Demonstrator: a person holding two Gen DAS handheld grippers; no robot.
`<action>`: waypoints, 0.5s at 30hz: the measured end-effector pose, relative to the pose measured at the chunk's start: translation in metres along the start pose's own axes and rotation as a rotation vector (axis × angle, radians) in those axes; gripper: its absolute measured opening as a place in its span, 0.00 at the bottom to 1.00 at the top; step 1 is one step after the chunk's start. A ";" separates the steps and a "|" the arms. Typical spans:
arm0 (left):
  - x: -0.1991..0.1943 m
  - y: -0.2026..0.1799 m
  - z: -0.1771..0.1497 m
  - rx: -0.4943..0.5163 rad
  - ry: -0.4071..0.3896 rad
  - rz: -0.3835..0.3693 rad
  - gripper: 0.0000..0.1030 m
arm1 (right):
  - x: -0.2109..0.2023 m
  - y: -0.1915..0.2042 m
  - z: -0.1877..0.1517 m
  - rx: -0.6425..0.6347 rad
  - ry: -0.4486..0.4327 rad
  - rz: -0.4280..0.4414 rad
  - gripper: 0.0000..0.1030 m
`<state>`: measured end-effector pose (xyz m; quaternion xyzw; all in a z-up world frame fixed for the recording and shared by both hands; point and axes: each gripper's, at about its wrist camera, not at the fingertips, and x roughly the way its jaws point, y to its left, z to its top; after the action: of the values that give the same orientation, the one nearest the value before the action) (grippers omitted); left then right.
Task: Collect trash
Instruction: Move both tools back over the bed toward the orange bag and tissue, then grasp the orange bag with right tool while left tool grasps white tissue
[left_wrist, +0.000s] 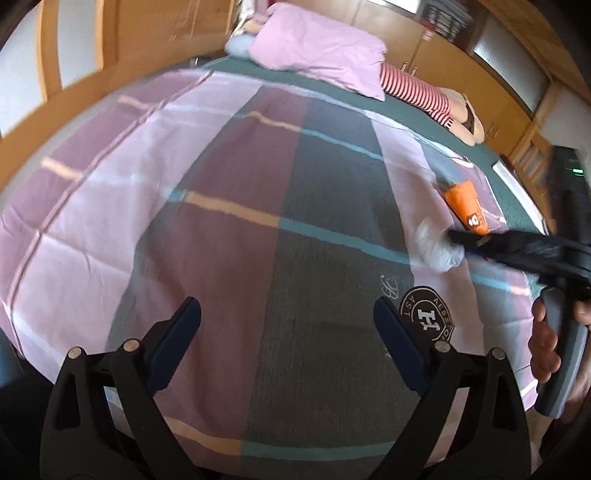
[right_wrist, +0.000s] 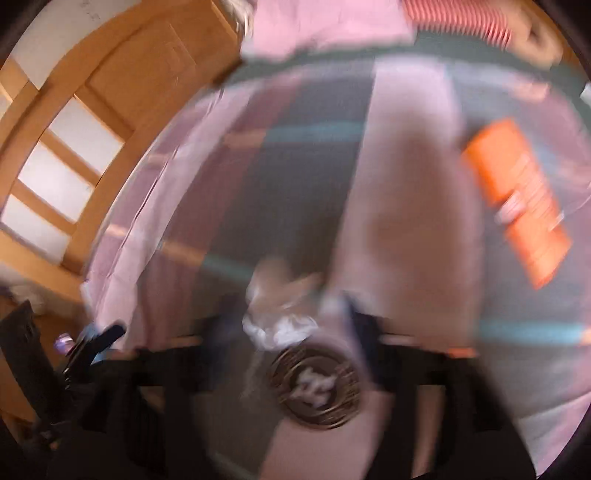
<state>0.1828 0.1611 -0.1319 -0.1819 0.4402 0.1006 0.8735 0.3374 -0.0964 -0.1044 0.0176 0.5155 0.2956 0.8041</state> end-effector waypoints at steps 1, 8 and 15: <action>0.002 0.001 0.000 -0.013 0.014 -0.010 0.91 | -0.010 -0.006 0.006 0.003 -0.057 -0.041 0.87; 0.020 -0.014 -0.006 -0.002 0.088 -0.062 0.91 | 0.015 -0.087 0.055 -0.011 -0.058 -0.602 0.93; 0.027 -0.026 -0.008 0.038 0.061 -0.066 0.91 | 0.077 -0.107 0.047 -0.091 0.090 -0.699 0.55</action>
<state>0.2016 0.1347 -0.1520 -0.1826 0.4623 0.0575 0.8658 0.4491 -0.1338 -0.1811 -0.2088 0.5116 0.0258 0.8331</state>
